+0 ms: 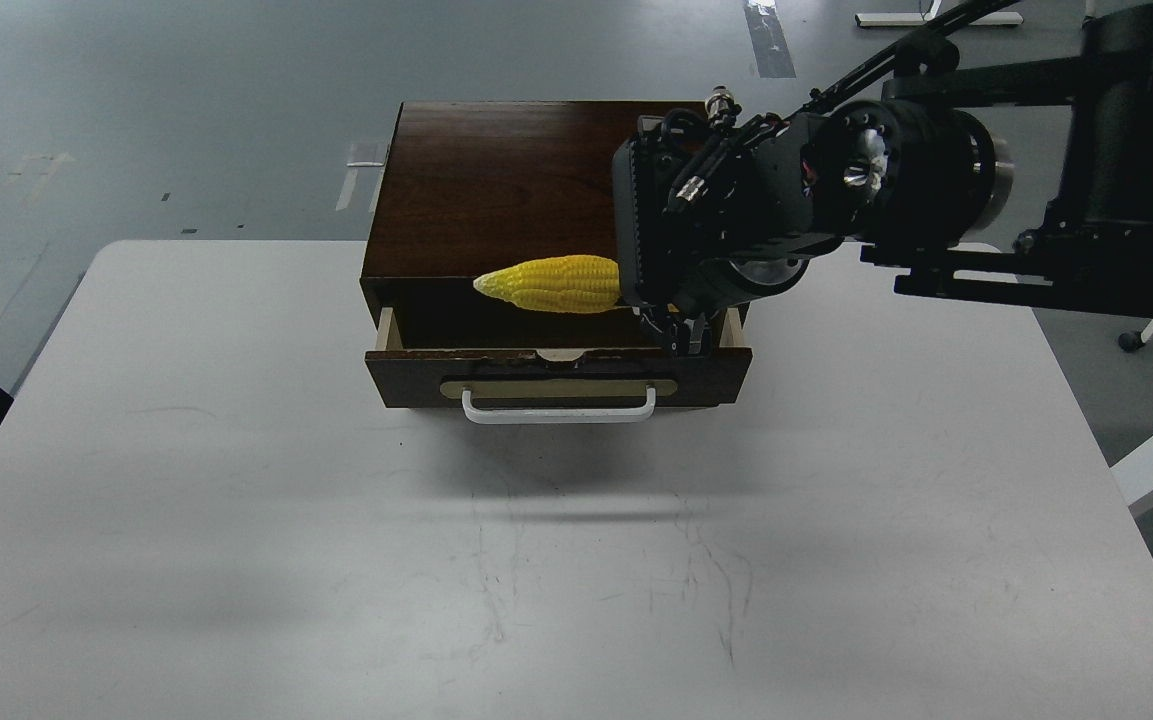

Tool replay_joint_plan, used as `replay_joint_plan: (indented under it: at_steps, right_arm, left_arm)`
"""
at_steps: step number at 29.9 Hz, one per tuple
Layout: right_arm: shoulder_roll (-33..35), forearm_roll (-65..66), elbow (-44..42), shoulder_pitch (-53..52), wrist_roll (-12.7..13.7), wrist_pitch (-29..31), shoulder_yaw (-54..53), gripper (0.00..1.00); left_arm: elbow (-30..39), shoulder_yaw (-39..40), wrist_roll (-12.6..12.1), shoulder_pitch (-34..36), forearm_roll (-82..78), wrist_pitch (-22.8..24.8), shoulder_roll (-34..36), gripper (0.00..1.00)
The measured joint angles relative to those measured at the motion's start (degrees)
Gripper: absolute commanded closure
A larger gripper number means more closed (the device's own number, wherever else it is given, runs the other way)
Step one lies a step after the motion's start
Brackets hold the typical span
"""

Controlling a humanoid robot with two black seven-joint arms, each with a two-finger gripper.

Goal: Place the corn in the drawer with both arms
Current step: 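Carry the corn over the open drawer and lower it inside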

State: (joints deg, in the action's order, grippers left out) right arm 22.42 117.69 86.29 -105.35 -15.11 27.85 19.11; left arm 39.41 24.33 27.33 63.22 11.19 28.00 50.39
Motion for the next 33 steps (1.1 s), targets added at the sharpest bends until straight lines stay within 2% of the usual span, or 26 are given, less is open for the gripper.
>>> replay_joint_plan:
  at_steps: [4,8,13,30,32,33]
  right_arm:
    - [0.0,0.0,0.0,0.9,0.0,0.0,-0.3,0.7]
    - [-0.1,-0.1,0.0,1.8,0.2,-0.1,-0.4,0.67]
    - [-0.1,-0.2,-0.3,2.1,0.4,-0.1,-0.4,0.56]
    - [-0.1,-0.4,-0.3,2.2,0.4,-0.1,-0.4,0.47]
    - [-0.1,-0.4,-0.3,2.1,0.4,-0.1,-0.4,0.45]
    - [-0.1,-0.4,-0.3,2.1,0.4,-0.1,-0.4,0.4]
  left_arm:
    - [0.0,0.0,0.0,0.0,0.0,0.0,0.1,0.02]
    - [0.0,0.0,0.0,0.0,0.0,0.0,0.0,0.02]
    - [0.0,-0.1,0.0,0.0,0.0,0.0,0.0,0.02]
    - [0.0,0.0,-0.1,-0.1,0.0,0.0,0.0,0.02]
    - [0.0,0.0,-0.1,-0.1,0.0,0.0,0.0,0.02]
    - [0.0,0.0,-0.1,-0.1,0.0,0.0,0.0,0.02]
